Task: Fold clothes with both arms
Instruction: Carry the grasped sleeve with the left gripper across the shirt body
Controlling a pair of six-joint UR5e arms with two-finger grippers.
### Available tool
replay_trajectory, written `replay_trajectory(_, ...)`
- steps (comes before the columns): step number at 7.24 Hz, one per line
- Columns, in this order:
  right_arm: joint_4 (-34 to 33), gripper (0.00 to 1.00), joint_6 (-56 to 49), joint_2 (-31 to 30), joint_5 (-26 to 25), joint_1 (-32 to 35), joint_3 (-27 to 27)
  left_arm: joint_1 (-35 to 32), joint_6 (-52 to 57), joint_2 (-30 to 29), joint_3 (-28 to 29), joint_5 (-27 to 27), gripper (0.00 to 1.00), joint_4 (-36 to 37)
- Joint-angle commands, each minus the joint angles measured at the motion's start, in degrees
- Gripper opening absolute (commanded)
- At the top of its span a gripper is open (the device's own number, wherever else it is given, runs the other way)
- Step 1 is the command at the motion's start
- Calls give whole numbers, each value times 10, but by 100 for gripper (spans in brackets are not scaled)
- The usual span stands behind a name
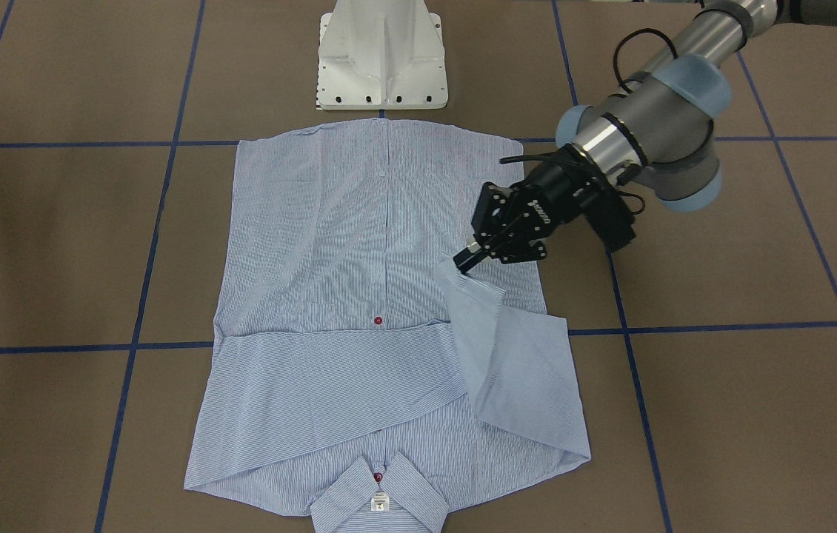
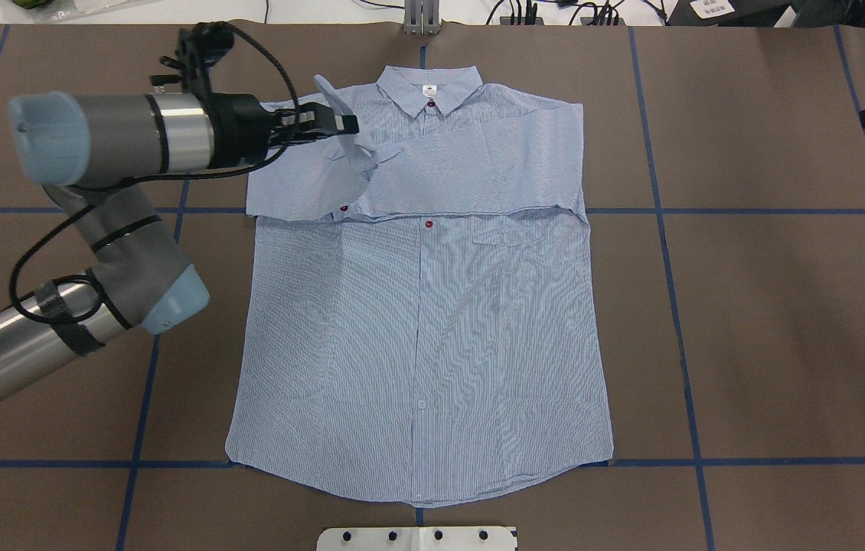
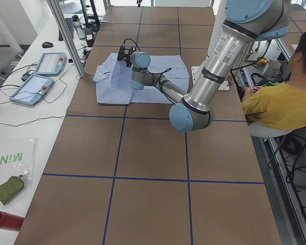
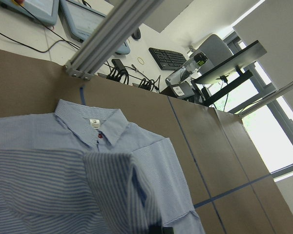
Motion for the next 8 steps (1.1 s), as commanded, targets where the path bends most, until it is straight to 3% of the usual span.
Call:
replay_trajectory(1,0,100,2,-1,0,0,2,48,-2,-55,25,60,0,66)
replay_trajectory(3,0,100,2,-1,0,0,2,94,7,-96,109,130,0,68)
replay_trajectory(5,0,100,2,-1,-1,0,2,130,42,-125,145,146,0,102)
replay_trajectory(6,0,100,3,-1,-1,0,2,156,43,-150,148,180,9,144)
replay_trajectory(7,0,100,2,-1,-1,0,1,163,45,-159,161,183,98,147)
replay_trajectory(8,0,100,3,-1,-1,0,1,169,44,-163,161,182,100,147)
